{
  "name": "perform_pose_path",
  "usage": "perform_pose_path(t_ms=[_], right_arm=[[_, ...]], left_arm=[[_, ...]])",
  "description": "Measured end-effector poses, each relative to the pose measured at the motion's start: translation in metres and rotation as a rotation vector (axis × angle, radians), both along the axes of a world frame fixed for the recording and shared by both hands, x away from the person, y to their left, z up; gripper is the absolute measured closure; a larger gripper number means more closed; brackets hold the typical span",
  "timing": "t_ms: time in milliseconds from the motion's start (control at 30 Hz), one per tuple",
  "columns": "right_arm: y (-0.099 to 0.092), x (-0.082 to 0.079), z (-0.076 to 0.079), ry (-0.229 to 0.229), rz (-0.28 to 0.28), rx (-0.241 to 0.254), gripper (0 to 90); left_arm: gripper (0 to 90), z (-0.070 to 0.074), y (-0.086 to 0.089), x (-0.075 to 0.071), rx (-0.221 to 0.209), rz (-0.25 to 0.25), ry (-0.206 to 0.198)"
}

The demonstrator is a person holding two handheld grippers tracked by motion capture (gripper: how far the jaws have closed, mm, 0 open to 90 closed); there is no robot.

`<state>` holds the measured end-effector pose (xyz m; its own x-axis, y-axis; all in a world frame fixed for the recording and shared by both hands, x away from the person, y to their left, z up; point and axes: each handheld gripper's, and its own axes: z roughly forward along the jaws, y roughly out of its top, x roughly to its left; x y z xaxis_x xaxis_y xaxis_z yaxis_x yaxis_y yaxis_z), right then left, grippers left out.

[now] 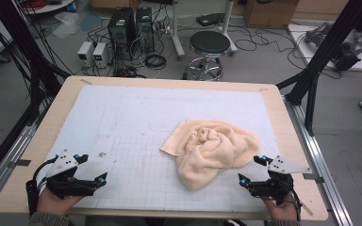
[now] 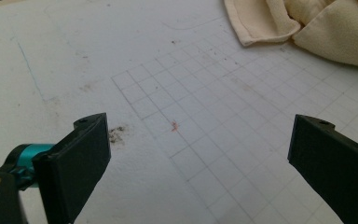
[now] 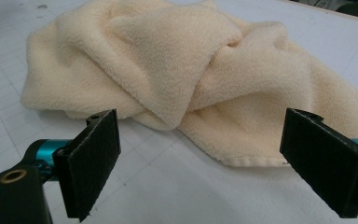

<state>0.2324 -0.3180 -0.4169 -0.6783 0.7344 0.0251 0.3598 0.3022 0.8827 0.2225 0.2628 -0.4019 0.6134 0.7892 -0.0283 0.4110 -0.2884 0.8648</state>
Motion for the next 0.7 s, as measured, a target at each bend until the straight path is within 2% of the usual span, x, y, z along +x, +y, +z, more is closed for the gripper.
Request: perform_pose_path(t_ms=[233,700], right_arm=[[-0.0041,0.0006,-0.0017,-0.001,-0.002,0.013,11.4],[-0.0002,-0.0014,0.0004,0.008,0.007,0.021,11.4]], left_arm=[[6.2,-0.0011,-0.0021,0.0027,0.002,-0.005,0.008],[6.2,-0.0006,0.0013,-0.0004,0.000,-0.008,0.004]])
